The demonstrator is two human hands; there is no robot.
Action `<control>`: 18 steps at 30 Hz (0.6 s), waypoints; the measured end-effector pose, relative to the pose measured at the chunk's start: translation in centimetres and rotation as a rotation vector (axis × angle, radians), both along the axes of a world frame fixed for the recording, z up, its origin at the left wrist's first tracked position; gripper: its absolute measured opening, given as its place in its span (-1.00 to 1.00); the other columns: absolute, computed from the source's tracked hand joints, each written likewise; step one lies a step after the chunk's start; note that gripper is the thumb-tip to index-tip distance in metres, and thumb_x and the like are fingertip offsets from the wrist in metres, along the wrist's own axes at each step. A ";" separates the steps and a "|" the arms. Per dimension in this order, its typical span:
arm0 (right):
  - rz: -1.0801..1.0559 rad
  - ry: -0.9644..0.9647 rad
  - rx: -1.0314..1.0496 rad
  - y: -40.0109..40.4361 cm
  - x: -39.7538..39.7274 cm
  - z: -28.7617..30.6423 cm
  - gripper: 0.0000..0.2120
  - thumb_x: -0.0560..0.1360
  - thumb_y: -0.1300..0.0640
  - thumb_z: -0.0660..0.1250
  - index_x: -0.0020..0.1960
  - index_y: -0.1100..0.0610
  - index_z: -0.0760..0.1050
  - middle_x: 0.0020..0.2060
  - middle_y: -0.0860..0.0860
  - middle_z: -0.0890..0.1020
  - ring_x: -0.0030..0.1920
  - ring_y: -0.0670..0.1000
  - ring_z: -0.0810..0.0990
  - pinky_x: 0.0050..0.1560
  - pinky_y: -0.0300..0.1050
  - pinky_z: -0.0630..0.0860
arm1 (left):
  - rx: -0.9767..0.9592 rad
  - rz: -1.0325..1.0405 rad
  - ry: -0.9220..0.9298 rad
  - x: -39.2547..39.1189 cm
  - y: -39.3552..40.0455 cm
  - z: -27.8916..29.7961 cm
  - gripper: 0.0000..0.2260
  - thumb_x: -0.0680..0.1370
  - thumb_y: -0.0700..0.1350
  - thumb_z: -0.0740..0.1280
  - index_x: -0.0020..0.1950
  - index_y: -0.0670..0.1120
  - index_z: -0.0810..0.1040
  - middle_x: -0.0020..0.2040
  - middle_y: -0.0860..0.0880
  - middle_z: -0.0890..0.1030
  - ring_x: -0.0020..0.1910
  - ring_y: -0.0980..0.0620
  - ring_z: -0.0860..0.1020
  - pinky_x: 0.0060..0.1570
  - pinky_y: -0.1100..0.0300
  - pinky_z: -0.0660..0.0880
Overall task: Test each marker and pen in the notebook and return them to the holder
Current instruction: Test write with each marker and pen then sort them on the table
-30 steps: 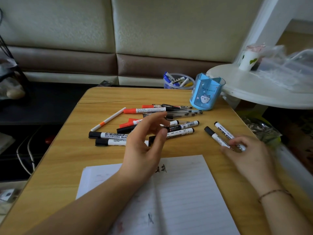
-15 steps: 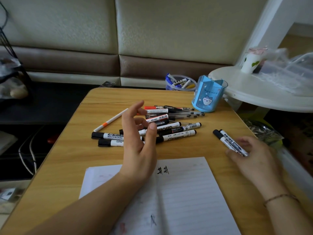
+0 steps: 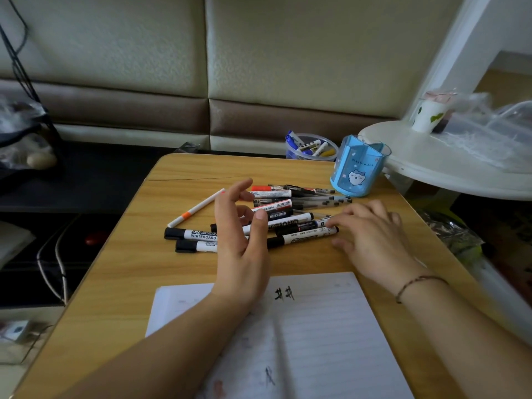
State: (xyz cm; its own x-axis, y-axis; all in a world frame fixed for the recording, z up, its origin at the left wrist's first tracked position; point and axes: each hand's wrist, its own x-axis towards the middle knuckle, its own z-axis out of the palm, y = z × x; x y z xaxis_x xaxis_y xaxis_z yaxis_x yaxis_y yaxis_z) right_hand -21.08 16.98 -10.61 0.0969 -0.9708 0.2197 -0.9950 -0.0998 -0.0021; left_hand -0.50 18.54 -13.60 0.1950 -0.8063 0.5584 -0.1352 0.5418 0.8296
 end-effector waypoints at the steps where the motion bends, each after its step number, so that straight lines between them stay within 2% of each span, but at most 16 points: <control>1: 0.004 0.009 -0.015 -0.1 0.0 -0.2 -0.67 0.51 -0.11 0.32 0.27 -0.21 0.47 0.21 -0.20 0.48 0.21 -0.04 0.29 0.16 -0.02 0.26 | -0.007 0.008 -0.013 0.0 0.0 0.1 -0.71 0.60 -0.06 0.16 0.34 0.06 0.37 0.14 0.03 0.44 0.10 0.00 0.46 0.11 0.21 0.41; 3: 0.020 0.012 -0.029 -0.2 0.2 -0.4 -0.71 0.51 -0.12 0.32 0.23 -0.22 0.49 0.18 -0.23 0.52 0.14 -0.06 0.31 0.08 -0.05 0.27 | -0.005 0.010 -0.050 0.1 -0.1 0.2 -0.77 0.60 -0.10 0.20 0.25 0.04 0.45 0.13 0.03 0.47 0.08 0.01 0.47 0.10 0.24 0.41; 5: 0.035 0.024 -0.025 0.1 0.2 -0.3 -0.75 0.51 -0.12 0.31 0.19 -0.23 0.51 0.13 -0.27 0.56 0.05 -0.10 0.30 0.03 -0.07 0.29 | 0.025 0.020 -0.152 0.0 -0.2 0.0 -0.81 0.56 -0.11 0.28 0.17 0.00 0.53 0.13 0.04 0.48 0.11 0.04 0.46 0.15 0.13 0.44; 8: 0.027 0.011 -0.136 1.4 -0.7 0.2 -0.79 0.49 -0.06 0.34 0.12 -0.19 0.58 -0.04 -0.23 0.64 -0.07 -0.10 0.34 -0.08 -0.06 0.27 | 0.057 0.155 -0.535 -0.4 -0.3 -0.7 -0.69 0.46 0.06 0.36 0.18 0.03 0.56 0.20 0.04 0.49 0.22 -0.03 0.37 0.18 0.03 0.37; 11: 0.095 -0.156 -0.311 3.2 -1.6 1.1 -0.84 0.47 0.03 0.38 0.04 -0.11 0.61 -0.08 -0.19 0.65 -0.04 -0.06 0.42 -0.07 -0.08 0.27 | 0.027 0.168 -0.792 -0.8 -0.4 -1.0 -0.65 0.45 0.19 0.27 0.14 0.05 0.57 0.14 0.06 0.55 0.15 -0.10 0.43 0.08 -0.01 0.40; 13: 0.174 -0.462 -0.327 4.4 -1.2 1.7 -0.86 0.47 0.07 0.37 -0.01 -0.14 0.58 -0.10 -0.21 0.62 -0.06 -0.12 0.46 -0.06 -0.24 0.38 | -0.044 0.167 -0.856 -1.0 -0.4 -1.0 -0.72 0.51 0.17 0.21 0.01 0.02 0.59 -0.05 0.07 0.60 -0.03 -0.09 0.51 -0.10 0.04 0.41; 15: 0.221 -0.909 -0.297 5.3 -0.3 2.2 -0.93 0.46 -0.04 0.37 -0.06 -0.16 0.58 -0.16 -0.16 0.64 -0.10 -0.12 0.55 -0.11 -0.36 0.47 | -0.118 0.145 -0.873 -1.2 -0.1 -0.9 -0.72 0.56 0.12 0.18 -0.05 -0.02 0.58 -0.18 0.05 0.58 -0.18 -0.10 0.53 -0.22 0.09 0.37; 17: 0.294 -1.352 -0.181 6.0 0.8 2.0 -0.74 0.37 -0.25 0.42 -0.06 -0.12 0.62 -0.24 -0.07 0.63 -0.19 -0.03 0.57 -0.22 -0.26 0.52 | -0.188 0.047 -0.831 -1.4 0.2 -0.7 -0.72 0.59 0.06 0.16 -0.02 -0.09 0.57 -0.17 -0.02 0.58 -0.20 -0.13 0.53 -0.25 0.09 0.41; 18: 0.290 -1.467 -0.106 6.1 1.2 1.5 -0.65 0.33 -0.31 0.43 -0.07 -0.07 0.62 -0.31 -0.03 0.59 -0.26 0.01 0.54 -0.29 -0.20 0.50 | -0.216 -0.017 -0.805 -1.5 0.4 -0.5 -0.72 0.60 0.02 0.15 0.00 -0.13 0.56 -0.15 -0.05 0.58 -0.19 -0.15 0.53 -0.24 0.08 0.43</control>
State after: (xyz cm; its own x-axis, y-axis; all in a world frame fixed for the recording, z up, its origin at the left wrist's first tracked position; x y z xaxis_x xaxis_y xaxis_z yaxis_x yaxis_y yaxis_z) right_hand -19.86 23.11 -9.10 -0.0849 -0.9307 0.3557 -0.0610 -0.3514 -0.9342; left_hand -2.02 18.93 -14.11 -0.3407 -0.6646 0.6650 -0.6329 0.6852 0.3605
